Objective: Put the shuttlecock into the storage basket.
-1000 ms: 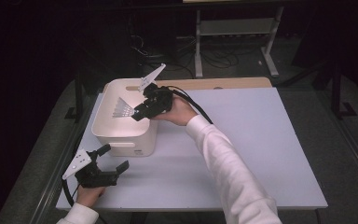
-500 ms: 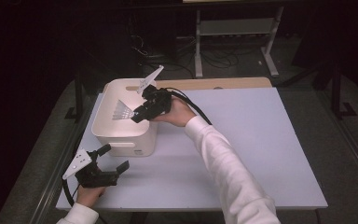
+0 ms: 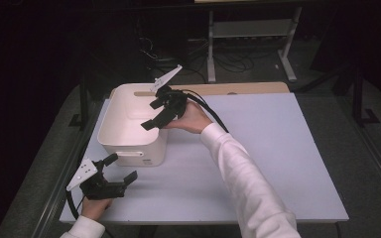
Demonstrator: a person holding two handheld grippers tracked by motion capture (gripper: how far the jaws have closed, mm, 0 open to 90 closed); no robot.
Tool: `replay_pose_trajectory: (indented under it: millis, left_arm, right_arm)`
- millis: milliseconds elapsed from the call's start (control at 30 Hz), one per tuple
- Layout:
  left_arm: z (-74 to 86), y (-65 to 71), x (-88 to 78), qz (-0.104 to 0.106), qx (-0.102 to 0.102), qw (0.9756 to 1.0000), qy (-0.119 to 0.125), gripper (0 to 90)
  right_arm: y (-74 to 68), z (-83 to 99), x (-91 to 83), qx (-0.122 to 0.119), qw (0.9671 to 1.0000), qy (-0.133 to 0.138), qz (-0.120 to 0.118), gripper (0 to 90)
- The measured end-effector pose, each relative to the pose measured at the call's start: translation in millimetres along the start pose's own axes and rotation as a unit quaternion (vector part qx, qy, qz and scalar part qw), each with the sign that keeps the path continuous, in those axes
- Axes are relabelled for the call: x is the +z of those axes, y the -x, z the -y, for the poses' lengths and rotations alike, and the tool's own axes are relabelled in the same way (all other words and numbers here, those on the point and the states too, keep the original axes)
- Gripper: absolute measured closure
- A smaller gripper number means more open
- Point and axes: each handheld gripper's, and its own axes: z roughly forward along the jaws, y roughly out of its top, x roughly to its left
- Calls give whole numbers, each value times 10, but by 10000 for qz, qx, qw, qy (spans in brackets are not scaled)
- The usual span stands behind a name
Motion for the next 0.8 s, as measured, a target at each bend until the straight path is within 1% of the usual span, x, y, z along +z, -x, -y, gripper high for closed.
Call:
replay_pose_trajectory:
  millis: [33,67,100,200,267,300,333,400,433,467,500,600,633,667,700,733,800]
  left_arm:
    - [0,0,-1,1,-3,10000,1,0]
    - [0,0,-1,-1,-2,10000,4,0]
    - [1,0,-1,-4,-3,10000,3,0]
    - [1,-1,-1,-9,5,10000,-8,0]
    - [1,-3,-4,-11,14,10000,-31,0]
    - [2,-3,-3,-18,19,10000,-32,0]
    - [1,-2,-5,-27,21,10000,-48,0]
    - [2,-1,-4,-28,10,10000,-45,0]
    - [2,-2,-4,-30,15,10000,-51,0]
    - [3,-3,-5,-36,9,10000,-47,0]
    - [2,-4,-5,-36,17,10000,-46,0]
    - [2,2,0,-36,8,10000,-33,0]
    - [3,5,4,-33,2,10000,-27,0]
    - [4,6,5,-34,5,10000,-31,0]
    - [1,6,0,-43,15,10000,-70,0]
    - [-1,-10,2,-36,124,9999,-63,0]
    - [1,-12,5,-34,121,9999,-53,0]
  right_arm:
    - [0,10,-13,-1,10000,6,74,36]
    - [0,10,-13,-1,10000,6,74,36]
    - [1,30,-32,44,9998,3,194,1]
    - [17,56,-61,50,9997,22,254,0]
    - [25,80,-97,145,9995,112,259,0]
    - [41,94,-117,106,9994,110,313,0]
    - [41,106,-136,168,9992,152,314,0]
    - [61,131,-179,115,9989,225,386,0]
    - [53,137,-196,191,9988,249,377,0]
    - [61,147,-215,165,9986,292,397,0]
    - [66,161,-246,189,9985,318,413,0]
    - [68,186,-291,200,9982,340,461,0]
    - [75,199,-306,151,9981,372,476,0]
    - [67,213,-324,199,9980,380,469,0]
    - [72,225,-340,170,9979,354,506,0]
    - [71,253,-372,196,9977,379,531,0]
    - [71,267,-392,232,9975,402,527,0]
